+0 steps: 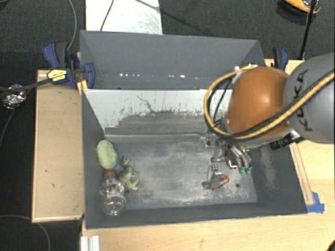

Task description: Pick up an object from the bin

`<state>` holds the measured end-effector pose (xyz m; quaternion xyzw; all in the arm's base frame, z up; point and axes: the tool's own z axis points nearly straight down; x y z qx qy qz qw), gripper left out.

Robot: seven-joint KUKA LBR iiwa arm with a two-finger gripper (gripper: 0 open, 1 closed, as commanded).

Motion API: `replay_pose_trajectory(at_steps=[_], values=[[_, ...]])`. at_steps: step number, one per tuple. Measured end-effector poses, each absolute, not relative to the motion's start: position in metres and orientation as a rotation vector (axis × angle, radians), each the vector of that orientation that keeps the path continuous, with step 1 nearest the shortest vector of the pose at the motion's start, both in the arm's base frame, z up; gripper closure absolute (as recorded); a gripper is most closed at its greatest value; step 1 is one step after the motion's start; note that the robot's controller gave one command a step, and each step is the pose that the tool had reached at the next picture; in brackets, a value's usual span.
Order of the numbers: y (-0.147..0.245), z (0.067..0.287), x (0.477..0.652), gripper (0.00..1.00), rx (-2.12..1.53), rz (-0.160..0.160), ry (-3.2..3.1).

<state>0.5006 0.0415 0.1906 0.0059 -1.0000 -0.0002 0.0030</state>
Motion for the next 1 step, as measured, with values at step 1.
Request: replay_pose_trajectory(at_steps=[1], values=[[0.0413, 0.1948, 0.5022, 0.00, 0.017, -0.001, -3.144]])
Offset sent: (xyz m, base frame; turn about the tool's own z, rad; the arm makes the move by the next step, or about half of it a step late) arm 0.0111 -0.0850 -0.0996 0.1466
